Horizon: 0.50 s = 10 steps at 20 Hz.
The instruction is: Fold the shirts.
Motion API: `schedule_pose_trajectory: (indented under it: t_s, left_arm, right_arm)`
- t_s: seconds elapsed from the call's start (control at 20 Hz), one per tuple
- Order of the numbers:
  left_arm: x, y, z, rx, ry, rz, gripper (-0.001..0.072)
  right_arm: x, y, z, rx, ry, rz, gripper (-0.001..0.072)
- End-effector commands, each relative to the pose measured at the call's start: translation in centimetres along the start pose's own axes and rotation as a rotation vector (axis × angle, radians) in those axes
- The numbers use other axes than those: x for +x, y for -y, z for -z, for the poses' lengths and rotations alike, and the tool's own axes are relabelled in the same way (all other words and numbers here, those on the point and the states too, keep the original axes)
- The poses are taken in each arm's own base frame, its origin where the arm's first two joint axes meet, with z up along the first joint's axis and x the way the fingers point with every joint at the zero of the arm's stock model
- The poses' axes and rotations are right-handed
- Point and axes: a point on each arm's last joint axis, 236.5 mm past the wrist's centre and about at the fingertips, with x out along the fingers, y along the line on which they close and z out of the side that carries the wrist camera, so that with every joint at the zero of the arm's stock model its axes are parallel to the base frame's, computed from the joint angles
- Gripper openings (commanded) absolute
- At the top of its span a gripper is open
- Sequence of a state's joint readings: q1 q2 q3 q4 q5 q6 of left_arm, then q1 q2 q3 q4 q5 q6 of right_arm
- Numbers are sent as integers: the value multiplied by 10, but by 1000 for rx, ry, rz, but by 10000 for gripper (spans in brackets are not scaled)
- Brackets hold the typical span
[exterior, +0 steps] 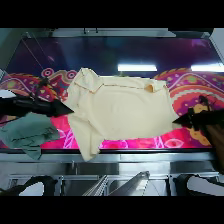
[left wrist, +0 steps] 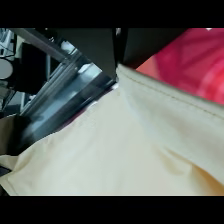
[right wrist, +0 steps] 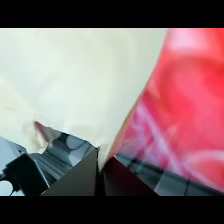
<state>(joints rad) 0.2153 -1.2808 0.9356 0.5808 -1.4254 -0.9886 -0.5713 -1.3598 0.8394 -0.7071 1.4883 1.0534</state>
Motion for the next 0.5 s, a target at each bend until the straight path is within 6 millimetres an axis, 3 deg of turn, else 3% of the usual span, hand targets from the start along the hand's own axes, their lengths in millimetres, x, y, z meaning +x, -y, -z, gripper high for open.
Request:
schedule_pose_trajectory:
  t_s: [0.0, 0.1, 0.2, 0.25, 0.35, 0.45]
  left_arm:
    - [-98, 153, -22, 320, 244, 221, 21]
    - [-181, 264, -16, 582, 527, 334, 22]
    - [-244, 357, 23, 831, 749, 376, 22]
    - [-263, 390, 41, 899, 837, 360, 23]
    - [-280, 434, 60, 963, 969, 325, 23]
    - [-282, 454, 68, 993, 998, 318, 23]
  right_arm:
    - [-73, -145, -12, -373, 236, -182, 12]
    - [-143, -257, -4, -678, 536, -201, 13]
    - [-224, -358, 37, -940, 924, -145, 14]
    - [-258, -393, 63, -1028, 1108, -101, 14]
    - [-310, -445, 127, -1161, 1438, -4, 14]
    - [-330, -465, 174, -1241, 1614, 109, 15]
